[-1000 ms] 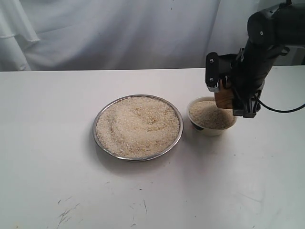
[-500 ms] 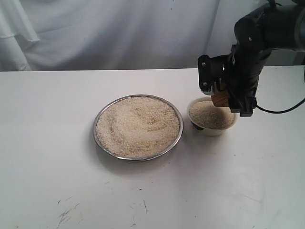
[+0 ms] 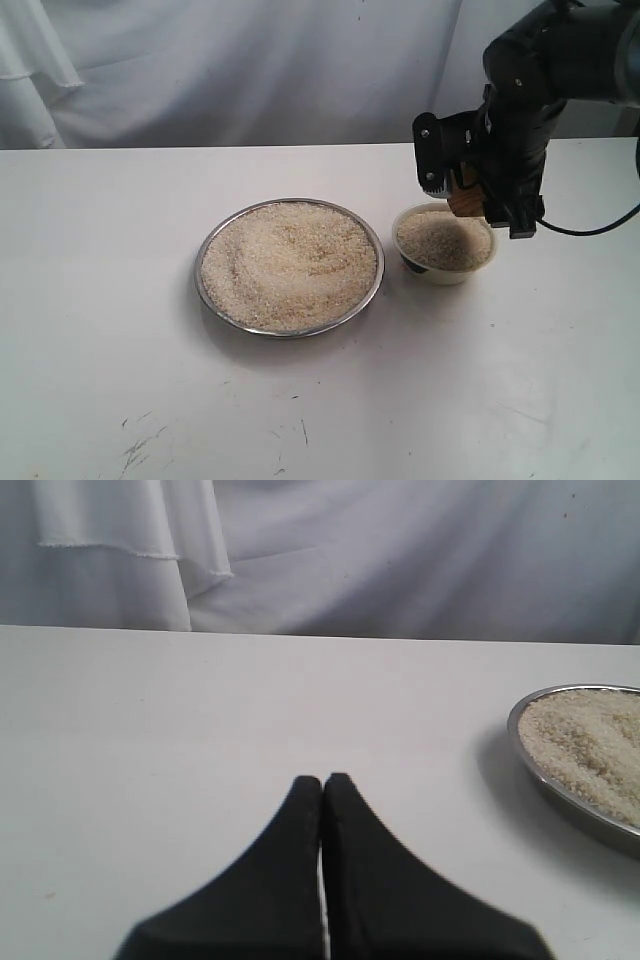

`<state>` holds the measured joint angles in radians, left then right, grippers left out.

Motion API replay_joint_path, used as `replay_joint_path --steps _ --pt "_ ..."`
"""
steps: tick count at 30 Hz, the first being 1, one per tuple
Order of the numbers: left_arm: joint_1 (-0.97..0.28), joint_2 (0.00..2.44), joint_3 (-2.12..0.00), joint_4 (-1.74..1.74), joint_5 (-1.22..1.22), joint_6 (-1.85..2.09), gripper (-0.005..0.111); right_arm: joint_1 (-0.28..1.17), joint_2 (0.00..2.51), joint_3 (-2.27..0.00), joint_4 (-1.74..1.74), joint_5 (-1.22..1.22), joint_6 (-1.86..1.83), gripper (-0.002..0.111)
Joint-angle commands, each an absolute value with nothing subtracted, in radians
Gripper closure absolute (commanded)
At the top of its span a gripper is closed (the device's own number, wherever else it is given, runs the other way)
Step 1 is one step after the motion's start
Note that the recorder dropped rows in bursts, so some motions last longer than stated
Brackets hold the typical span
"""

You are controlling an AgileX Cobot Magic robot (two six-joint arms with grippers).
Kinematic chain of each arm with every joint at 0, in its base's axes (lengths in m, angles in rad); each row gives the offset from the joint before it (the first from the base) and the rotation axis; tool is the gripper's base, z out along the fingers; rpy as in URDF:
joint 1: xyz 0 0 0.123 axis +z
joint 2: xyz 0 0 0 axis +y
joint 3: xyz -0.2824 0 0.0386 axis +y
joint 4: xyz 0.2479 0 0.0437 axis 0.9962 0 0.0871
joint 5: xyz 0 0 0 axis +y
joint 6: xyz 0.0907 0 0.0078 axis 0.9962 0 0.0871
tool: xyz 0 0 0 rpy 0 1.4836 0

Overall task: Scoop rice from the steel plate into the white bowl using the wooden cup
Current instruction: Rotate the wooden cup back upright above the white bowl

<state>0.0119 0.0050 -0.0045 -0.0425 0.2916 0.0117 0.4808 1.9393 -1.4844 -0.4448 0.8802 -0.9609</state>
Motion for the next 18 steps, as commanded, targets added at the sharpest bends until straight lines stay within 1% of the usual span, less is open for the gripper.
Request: replay_joint_path --steps 1,18 --pt "0.010 0.000 0.000 -0.043 0.285 0.009 0.107 0.488 1.916 -1.482 -0.455 0.891 -0.942 0.108" --pt "0.010 0.000 0.000 -0.043 0.285 0.009 0.107 0.515 1.905 -1.482 -0.501 0.923 -0.927 0.108"
